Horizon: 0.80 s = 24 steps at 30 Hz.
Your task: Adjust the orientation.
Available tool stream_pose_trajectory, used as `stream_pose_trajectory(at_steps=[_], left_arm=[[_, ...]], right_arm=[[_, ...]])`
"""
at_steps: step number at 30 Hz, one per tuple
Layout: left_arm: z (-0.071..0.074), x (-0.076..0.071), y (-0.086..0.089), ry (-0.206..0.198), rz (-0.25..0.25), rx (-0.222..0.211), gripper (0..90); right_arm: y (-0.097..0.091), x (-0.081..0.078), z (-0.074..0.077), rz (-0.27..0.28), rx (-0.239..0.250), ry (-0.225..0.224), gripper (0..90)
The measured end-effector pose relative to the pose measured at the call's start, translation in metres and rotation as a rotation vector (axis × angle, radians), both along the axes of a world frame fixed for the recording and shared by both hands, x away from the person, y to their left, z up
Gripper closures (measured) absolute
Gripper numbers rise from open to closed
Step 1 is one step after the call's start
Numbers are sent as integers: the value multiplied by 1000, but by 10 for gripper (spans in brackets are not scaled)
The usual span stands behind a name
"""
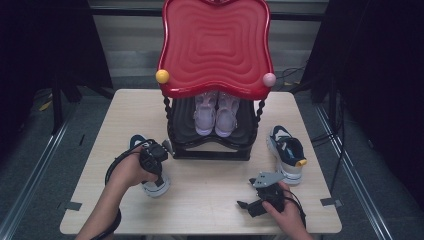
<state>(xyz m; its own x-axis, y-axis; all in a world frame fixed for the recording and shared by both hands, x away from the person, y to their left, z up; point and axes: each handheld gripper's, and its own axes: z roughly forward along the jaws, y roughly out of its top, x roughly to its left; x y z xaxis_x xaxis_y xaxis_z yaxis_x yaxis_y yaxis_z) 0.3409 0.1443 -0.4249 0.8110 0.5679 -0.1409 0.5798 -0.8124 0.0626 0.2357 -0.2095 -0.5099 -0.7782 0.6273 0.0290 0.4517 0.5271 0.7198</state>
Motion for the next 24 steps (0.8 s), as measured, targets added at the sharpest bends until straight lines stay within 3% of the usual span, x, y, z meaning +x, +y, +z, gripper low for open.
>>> stream_pose_trajectory(at_steps=[6,10,14,24], left_arm=[[0,-2,0,2,5,-5,745],[2,-3,-1,-5,-19,23,757],[2,-6,-2,-5,-1,1,762],[21,-5,3,-26,4,-2,765]], right_arm=[[0,0,0,0,0,0,107],[0,0,0,0,0,0,107],[0,0,0,-1,0,0,107],[0,0,0,-2,2,0,107]])
